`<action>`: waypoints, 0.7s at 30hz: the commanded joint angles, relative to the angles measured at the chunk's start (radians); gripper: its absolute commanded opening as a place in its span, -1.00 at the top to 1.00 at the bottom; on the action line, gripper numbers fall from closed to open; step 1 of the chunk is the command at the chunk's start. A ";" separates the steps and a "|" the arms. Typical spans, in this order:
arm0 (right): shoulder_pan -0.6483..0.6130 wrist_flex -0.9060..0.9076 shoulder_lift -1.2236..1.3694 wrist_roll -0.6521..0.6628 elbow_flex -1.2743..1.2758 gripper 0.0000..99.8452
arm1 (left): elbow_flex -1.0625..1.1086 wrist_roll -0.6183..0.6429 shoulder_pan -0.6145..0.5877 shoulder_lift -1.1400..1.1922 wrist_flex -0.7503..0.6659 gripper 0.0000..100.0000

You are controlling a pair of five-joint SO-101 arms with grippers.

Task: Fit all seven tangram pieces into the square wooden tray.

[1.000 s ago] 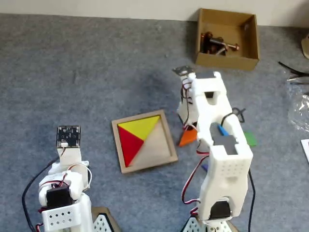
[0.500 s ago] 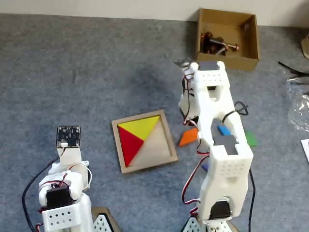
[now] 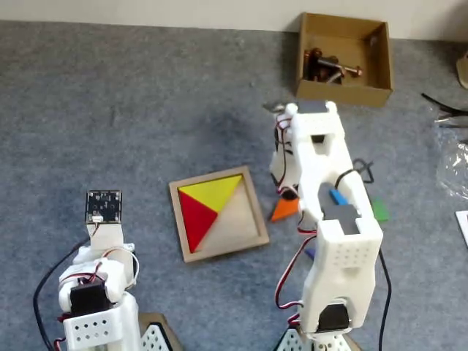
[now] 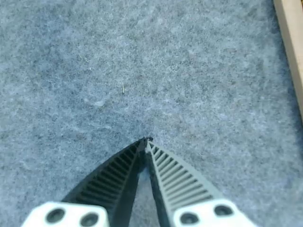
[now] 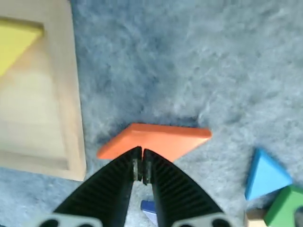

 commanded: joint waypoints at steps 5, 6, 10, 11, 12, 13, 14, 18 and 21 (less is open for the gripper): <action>-0.002 -0.084 -0.010 -0.002 0.010 0.99 | 0.019 0.009 -0.013 -0.005 0.005 0.99; -0.004 -0.084 -0.010 -0.003 0.012 0.99 | 0.019 0.009 -0.013 -0.005 0.005 0.99; -0.005 -0.087 -0.008 -0.005 0.012 0.99 | 0.019 0.009 -0.013 -0.005 0.005 0.99; -0.005 -0.087 -0.008 -0.006 0.012 0.99 | 0.019 0.009 -0.013 -0.005 0.005 0.99; -0.005 -0.087 -0.008 -0.006 0.022 0.99 | 0.019 0.009 -0.013 -0.005 0.005 0.99; -0.005 -0.091 -0.010 -0.006 0.036 0.99 | 0.019 0.009 -0.013 -0.005 0.005 0.99; -0.005 -0.091 -0.010 -0.006 0.047 0.99 | 0.019 0.009 -0.013 -0.005 0.005 0.99; -0.004 -0.142 -0.010 -0.005 0.093 0.99 | 0.019 0.009 -0.013 -0.005 0.005 0.99; -0.005 -0.194 -0.010 -0.005 0.133 0.99 | 0.019 0.009 -0.013 -0.005 0.005 0.99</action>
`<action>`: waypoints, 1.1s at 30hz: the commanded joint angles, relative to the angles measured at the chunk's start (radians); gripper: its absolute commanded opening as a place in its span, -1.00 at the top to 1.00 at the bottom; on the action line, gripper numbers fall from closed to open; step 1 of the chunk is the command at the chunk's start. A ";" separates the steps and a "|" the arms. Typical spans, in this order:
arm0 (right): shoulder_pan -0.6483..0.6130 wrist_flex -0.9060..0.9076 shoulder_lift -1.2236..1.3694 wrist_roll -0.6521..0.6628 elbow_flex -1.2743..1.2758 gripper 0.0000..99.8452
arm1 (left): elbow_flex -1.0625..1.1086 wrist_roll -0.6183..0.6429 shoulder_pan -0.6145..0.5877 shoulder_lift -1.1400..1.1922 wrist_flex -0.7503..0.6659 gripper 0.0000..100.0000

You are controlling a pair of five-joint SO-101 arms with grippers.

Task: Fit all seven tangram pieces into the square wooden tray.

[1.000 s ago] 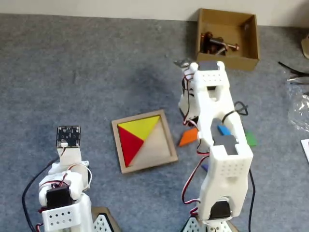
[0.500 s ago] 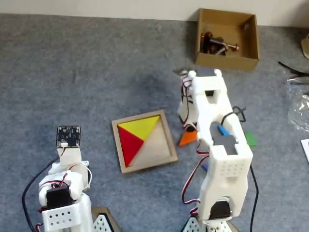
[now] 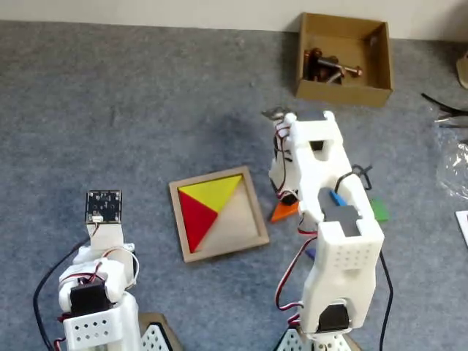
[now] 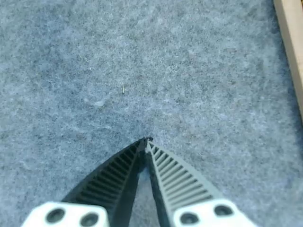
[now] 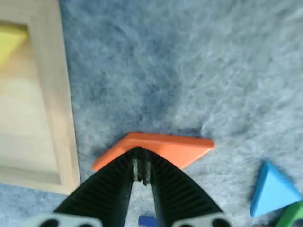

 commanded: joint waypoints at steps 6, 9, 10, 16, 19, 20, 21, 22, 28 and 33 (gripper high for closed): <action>-0.010 -0.165 -0.007 -0.006 0.076 0.99 | 0.019 0.009 -0.013 -0.005 0.005 0.99; -0.024 -0.199 -0.007 -0.008 0.102 0.99 | 0.019 0.009 -0.013 -0.005 0.005 0.99; -0.031 -0.209 -0.007 -0.008 0.108 0.99 | 0.019 0.009 -0.013 -0.005 0.005 0.99; -0.050 -0.217 -0.005 -0.008 0.120 0.99 | 0.019 0.009 -0.013 -0.005 0.005 0.99; -0.050 -0.248 -0.005 -0.008 0.122 0.99 | 0.019 0.009 -0.013 -0.005 0.005 0.99; -0.050 -0.268 -0.005 -0.008 0.124 0.99 | 0.019 0.009 -0.013 -0.005 0.005 0.99; -0.050 -0.285 -0.005 -0.008 0.124 0.99 | 0.019 0.009 -0.013 -0.005 0.005 0.99; -0.050 -0.297 -0.007 -0.008 0.122 0.99 | 0.019 0.009 -0.013 -0.005 0.005 0.99; -0.051 -0.335 -0.012 -0.008 0.102 0.99 | 0.019 0.009 -0.013 -0.005 0.005 0.99; -0.051 -0.371 -0.012 -0.008 0.035 0.99 | 0.019 0.009 -0.013 -0.005 0.005 0.99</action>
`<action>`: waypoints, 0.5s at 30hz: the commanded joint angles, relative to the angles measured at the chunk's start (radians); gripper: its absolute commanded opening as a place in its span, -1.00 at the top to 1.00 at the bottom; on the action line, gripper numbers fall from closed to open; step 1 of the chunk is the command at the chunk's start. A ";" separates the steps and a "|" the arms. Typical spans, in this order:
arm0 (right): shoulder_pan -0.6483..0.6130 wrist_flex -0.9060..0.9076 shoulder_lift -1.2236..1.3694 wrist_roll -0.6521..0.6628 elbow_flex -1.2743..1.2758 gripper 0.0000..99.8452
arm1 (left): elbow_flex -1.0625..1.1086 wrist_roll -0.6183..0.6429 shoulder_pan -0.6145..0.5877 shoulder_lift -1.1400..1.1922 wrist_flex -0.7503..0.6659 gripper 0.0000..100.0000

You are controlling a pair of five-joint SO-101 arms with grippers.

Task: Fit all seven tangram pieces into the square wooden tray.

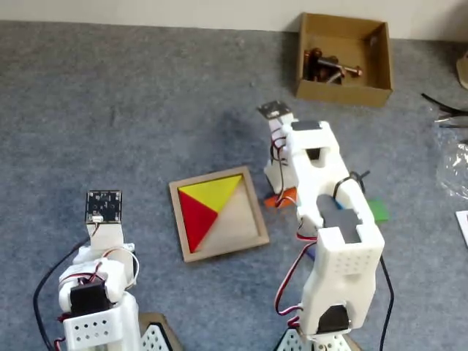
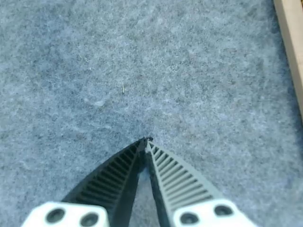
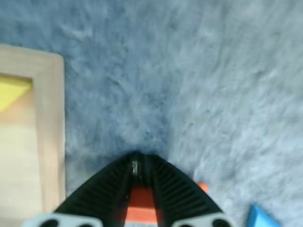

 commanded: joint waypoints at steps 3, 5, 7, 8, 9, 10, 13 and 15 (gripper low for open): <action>-0.028 -0.071 0.004 -0.009 -0.127 0.99 | 0.019 0.009 -0.013 -0.007 0.005 0.99; -0.028 -0.071 0.004 -0.011 -0.159 0.99 | 0.019 0.009 -0.013 -0.007 0.005 0.99; -0.028 -0.071 0.004 -0.011 -0.188 0.99 | 0.019 0.009 -0.013 -0.007 0.005 0.99; -0.028 -0.071 0.004 -0.011 -0.202 0.99 | 0.019 0.009 -0.013 -0.007 0.005 0.99; -0.028 -0.071 0.004 -0.011 -0.216 0.99 | 0.019 0.009 -0.013 -0.007 0.005 0.99; -0.028 -0.070 0.004 -0.011 -0.229 0.99 | 0.019 0.009 -0.013 -0.007 0.005 0.99; -0.028 -0.067 0.004 -0.011 -0.252 0.99 | 0.019 0.009 -0.013 -0.007 0.005 0.99; -0.028 -0.067 0.002 -0.011 -0.255 0.99 | 0.019 0.009 -0.013 -0.007 0.005 0.99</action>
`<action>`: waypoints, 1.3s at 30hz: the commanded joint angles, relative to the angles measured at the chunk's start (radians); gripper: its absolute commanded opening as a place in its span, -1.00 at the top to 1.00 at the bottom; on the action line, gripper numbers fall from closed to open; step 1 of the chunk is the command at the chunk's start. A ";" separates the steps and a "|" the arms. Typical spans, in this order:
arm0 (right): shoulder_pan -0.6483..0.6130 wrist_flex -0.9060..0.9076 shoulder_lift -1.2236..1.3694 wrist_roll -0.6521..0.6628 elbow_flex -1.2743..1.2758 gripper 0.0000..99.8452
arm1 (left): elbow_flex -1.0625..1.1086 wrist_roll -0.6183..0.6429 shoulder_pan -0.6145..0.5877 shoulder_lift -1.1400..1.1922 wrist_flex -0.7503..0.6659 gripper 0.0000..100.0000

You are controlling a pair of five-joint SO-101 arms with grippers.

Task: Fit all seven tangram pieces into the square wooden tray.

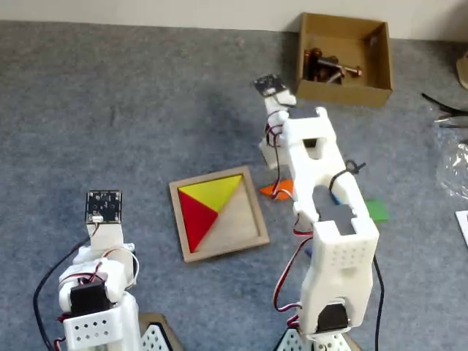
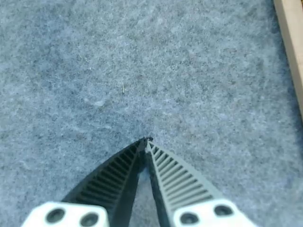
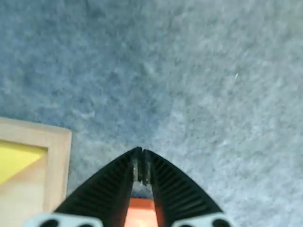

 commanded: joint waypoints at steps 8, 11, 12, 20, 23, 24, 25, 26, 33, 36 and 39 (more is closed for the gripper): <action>0.015 -0.016 -0.045 -0.316 -0.099 0.99 | 0.019 0.009 -0.013 -0.007 0.005 0.99; 0.030 0.045 -0.096 -0.462 -0.113 0.99 | 0.019 0.009 -0.013 -0.007 0.005 0.99; 0.031 0.074 -0.114 -0.500 -0.114 0.99 | 0.019 0.009 -0.013 -0.007 0.005 0.99; 0.033 0.404 -0.255 -0.658 -0.105 0.99 | 0.019 0.009 -0.013 -0.007 0.005 0.99; 0.033 0.499 -0.280 -0.666 -0.105 0.99 | 0.019 0.009 -0.013 -0.007 0.005 0.99; 0.033 0.526 -0.280 -0.664 -0.102 0.99 | 0.019 0.009 -0.013 -0.007 0.005 0.99; 0.035 0.544 -0.272 -0.664 -0.099 0.99 | 0.019 0.009 -0.013 -0.007 0.005 0.99; 0.035 0.552 -0.259 -0.664 -0.081 0.99 | 0.019 0.009 -0.013 -0.007 0.005 0.99; 0.044 0.369 -0.189 -0.666 0.125 0.99 | 0.019 0.009 -0.013 -0.007 0.005 0.99; 0.039 0.335 -0.191 -0.669 0.166 0.99 | 0.019 0.009 -0.013 -0.007 0.005 0.99; 0.005 0.328 -0.191 -0.671 0.170 0.99 | 0.019 0.009 -0.013 -0.007 0.005 0.99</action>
